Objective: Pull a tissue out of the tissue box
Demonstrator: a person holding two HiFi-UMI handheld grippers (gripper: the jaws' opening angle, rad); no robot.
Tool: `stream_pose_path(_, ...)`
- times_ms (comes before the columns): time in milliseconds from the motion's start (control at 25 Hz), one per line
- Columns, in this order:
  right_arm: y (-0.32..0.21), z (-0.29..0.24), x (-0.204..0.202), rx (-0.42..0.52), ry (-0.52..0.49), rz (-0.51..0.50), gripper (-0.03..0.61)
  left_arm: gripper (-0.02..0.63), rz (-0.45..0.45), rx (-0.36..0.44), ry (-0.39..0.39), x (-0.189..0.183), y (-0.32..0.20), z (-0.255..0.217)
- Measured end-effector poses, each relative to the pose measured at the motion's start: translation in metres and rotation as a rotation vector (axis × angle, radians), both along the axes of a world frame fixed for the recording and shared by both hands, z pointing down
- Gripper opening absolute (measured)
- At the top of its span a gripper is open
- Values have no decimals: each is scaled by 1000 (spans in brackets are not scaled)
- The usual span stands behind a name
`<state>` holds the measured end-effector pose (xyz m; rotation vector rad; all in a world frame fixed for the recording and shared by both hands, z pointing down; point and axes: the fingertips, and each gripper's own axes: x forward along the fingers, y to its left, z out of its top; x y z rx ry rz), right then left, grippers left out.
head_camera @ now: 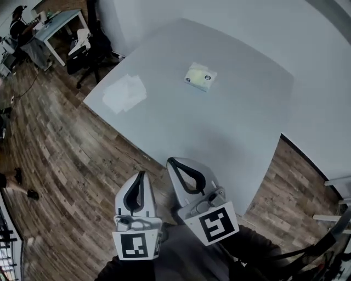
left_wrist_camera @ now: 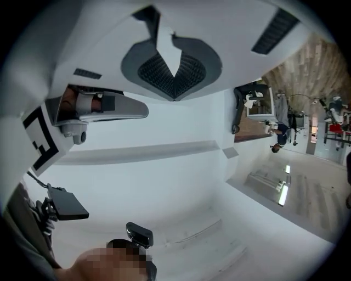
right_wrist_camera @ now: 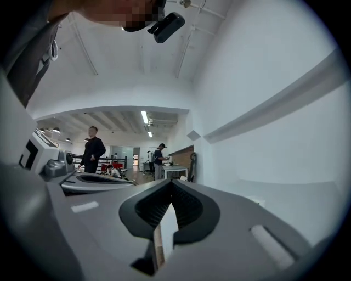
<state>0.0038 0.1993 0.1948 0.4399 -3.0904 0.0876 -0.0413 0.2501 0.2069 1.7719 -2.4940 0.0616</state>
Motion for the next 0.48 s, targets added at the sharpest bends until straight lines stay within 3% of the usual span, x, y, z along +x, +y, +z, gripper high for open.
stream_pose_path(480,-140,-23,6,12,-38,224,2,2,294,-15,-29,2,-159,-20)
